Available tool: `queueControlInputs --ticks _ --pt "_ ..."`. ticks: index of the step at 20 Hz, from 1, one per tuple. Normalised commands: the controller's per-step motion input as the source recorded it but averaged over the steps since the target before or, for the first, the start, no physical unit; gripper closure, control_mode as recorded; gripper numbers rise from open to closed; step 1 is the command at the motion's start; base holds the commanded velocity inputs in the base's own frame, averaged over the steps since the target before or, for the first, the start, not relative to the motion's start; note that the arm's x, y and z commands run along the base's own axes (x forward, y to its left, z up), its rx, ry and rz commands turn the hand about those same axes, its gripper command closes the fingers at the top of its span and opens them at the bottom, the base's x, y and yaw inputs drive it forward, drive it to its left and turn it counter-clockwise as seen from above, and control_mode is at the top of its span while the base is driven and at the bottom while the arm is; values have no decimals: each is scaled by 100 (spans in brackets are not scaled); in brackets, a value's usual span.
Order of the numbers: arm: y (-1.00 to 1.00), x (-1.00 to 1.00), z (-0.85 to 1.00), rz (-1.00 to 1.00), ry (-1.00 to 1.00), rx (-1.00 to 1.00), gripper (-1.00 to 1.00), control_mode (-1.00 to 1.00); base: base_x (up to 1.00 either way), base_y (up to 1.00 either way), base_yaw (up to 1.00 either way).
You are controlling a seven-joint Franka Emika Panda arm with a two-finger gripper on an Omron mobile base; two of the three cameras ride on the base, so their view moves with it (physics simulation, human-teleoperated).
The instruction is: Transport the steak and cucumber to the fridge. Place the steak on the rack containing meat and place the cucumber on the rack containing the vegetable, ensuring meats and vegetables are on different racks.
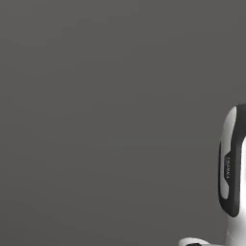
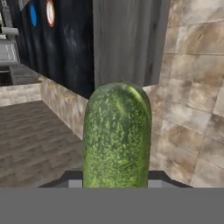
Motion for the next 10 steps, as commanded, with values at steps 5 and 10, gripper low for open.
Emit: queueControlInputs --ticks 5,10 --pt "0 0 0 0 0 0 100 100 100 100 -42" --pt "0 0 0 0 0 0 100 100 100 100 -41"
